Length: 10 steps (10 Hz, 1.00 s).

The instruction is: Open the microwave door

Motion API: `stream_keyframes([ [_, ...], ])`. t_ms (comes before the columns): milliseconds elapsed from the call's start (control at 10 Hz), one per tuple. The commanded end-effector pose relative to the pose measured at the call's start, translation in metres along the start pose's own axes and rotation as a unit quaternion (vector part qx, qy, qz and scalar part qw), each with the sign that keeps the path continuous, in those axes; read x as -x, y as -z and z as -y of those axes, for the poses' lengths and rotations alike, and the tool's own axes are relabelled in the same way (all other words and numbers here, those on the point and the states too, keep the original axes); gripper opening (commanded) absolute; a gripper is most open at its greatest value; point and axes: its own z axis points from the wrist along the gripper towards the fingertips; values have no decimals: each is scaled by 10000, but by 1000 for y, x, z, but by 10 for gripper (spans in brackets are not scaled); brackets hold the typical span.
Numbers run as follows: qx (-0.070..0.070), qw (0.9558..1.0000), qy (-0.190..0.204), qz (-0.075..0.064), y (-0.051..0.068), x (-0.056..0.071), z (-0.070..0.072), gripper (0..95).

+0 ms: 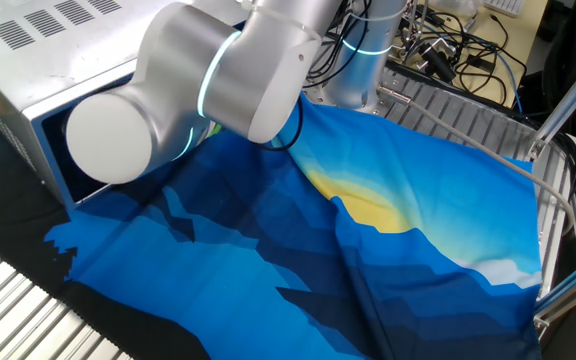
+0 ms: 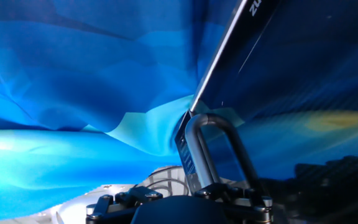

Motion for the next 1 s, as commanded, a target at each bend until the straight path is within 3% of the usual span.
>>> stream_keyframes([
  [100,48,10000,21,30,-3,0,0,760],
  [300,264,9996,-21,-3,-3,0,0,760],
  [700,186,9998,-28,19,-3,0,-3,760],
  [1000,254,9996,-66,36,-3,0,-4,760],
])
